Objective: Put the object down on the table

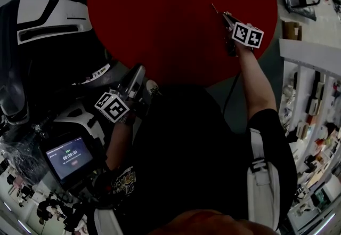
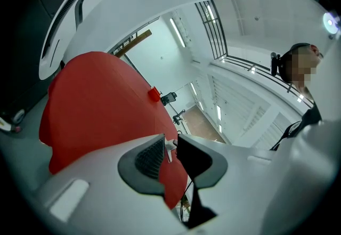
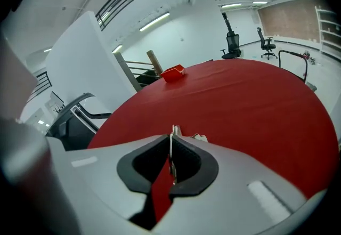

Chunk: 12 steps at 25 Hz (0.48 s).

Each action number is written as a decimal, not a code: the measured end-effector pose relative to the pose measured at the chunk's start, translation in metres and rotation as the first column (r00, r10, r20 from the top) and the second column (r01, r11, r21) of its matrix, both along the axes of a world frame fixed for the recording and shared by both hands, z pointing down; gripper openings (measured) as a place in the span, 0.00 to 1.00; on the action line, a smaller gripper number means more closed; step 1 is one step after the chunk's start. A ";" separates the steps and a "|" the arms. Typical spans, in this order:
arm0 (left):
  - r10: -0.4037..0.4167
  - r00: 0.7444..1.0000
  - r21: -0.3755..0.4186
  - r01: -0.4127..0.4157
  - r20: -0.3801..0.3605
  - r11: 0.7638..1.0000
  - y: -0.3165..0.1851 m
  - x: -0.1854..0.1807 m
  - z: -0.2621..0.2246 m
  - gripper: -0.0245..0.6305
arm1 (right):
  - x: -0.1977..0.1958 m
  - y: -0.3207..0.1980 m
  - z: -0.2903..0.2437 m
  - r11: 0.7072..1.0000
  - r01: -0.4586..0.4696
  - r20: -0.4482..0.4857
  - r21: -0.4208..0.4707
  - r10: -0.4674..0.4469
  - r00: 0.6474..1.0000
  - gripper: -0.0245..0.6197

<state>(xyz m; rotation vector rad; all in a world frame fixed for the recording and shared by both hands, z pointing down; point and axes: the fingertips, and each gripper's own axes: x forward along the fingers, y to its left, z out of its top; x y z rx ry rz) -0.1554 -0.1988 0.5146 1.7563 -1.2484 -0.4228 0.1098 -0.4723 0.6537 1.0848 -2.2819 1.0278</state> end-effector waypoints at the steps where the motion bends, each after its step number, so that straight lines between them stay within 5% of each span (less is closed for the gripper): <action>1: 0.002 1.000 -0.001 -0.002 -0.004 1.000 0.001 0.000 0.002 0.15 | -0.003 0.003 -0.001 1.000 -0.004 0.009 -0.003 0.004 1.000 0.07; 6: 0.025 1.000 0.003 -0.025 -0.014 1.000 -0.003 0.007 0.007 0.15 | -0.013 0.025 -0.019 0.993 -0.093 0.210 -0.074 0.107 0.972 0.07; 12: 0.089 0.996 0.059 -0.088 -0.029 0.994 -0.018 0.020 0.009 0.16 | -0.064 0.089 -0.126 0.987 -0.055 0.603 -0.148 0.134 0.787 0.07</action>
